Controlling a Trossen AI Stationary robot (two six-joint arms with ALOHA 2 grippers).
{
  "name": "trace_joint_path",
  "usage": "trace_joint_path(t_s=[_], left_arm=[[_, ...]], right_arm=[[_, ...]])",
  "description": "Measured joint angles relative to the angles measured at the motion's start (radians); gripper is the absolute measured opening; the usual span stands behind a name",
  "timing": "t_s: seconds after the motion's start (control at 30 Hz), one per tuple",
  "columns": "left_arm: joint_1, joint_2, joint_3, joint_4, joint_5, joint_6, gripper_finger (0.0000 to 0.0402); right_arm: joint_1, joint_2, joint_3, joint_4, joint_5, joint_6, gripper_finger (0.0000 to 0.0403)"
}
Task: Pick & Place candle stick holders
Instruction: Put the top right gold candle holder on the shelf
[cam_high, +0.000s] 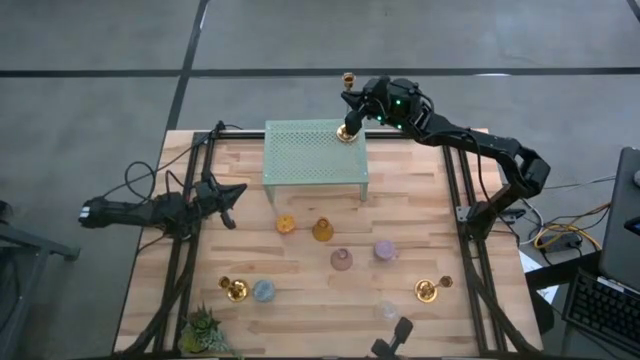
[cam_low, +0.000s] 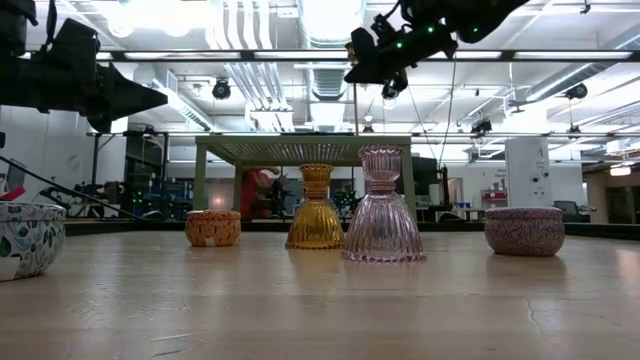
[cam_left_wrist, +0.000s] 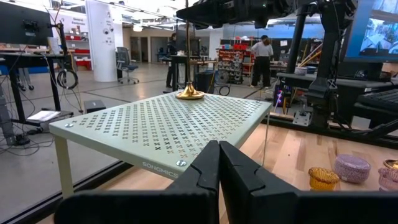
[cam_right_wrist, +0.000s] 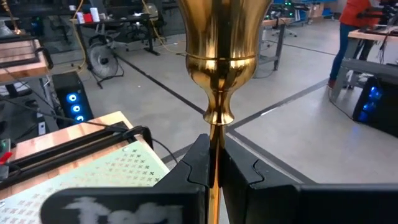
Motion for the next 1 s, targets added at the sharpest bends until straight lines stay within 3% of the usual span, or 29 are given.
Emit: trace_joint_path(t_s=[0.73, 1.0], left_arm=[[0.000, 0.000, 0.000, 0.000, 0.000, 0.000, 0.0010], [0.000, 0.000, 0.000, 0.000, 0.000, 0.000, 0.0010]], right_arm=[[-0.011, 0.042, -0.007, 0.078, -0.011, 0.000, 0.0013], [-0.011, 0.040, -0.014, 0.039, -0.010, 0.000, 0.0048]])
